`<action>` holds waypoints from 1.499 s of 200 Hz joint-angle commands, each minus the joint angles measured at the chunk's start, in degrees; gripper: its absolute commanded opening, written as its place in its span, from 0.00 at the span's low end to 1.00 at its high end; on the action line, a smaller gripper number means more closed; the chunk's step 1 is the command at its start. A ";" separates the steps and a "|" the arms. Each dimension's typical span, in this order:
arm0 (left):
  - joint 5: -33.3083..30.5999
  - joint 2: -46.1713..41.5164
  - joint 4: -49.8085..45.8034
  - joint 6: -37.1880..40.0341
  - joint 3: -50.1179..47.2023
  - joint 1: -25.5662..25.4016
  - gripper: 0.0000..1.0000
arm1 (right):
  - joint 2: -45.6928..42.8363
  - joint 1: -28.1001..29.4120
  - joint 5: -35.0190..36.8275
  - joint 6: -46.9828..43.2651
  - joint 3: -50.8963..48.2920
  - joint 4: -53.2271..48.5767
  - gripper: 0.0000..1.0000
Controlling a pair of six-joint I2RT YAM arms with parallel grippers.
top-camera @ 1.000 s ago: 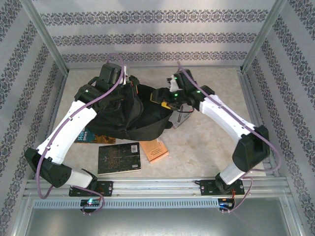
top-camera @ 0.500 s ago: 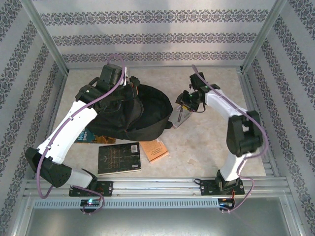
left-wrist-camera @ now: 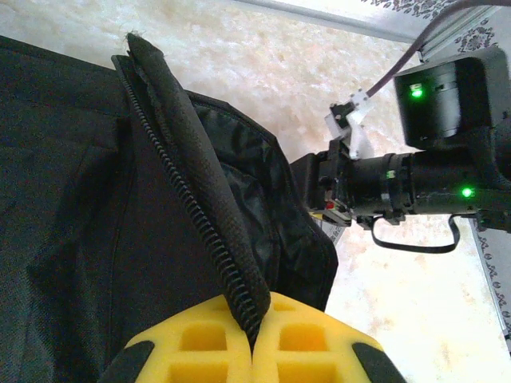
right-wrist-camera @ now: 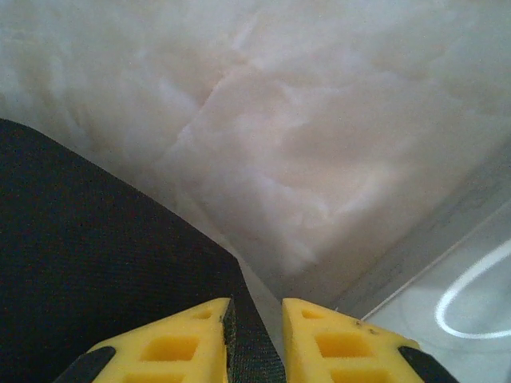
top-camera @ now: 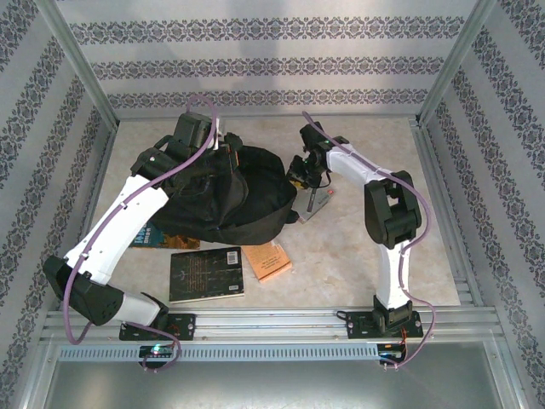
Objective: Pack the student bag
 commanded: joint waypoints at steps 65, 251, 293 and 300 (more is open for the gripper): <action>0.71 -1.70 1.67 -0.14 0.62 -0.54 0.00 | -4.57 0.96 2.90 -5.26 -9.15 -5.13 0.25; 1.23 -2.10 1.78 -0.07 -0.06 -0.95 0.00 | -9.74 3.12 27.87 -29.83 -8.53 -20.10 0.98; 1.03 -2.76 1.41 0.05 -0.37 -0.95 0.00 | -6.62 2.22 25.10 -28.98 -8.60 -19.13 0.98; 1.05 -2.83 1.41 0.09 -0.44 -0.94 0.00 | -6.45 1.88 24.63 -28.92 -8.95 -18.77 0.98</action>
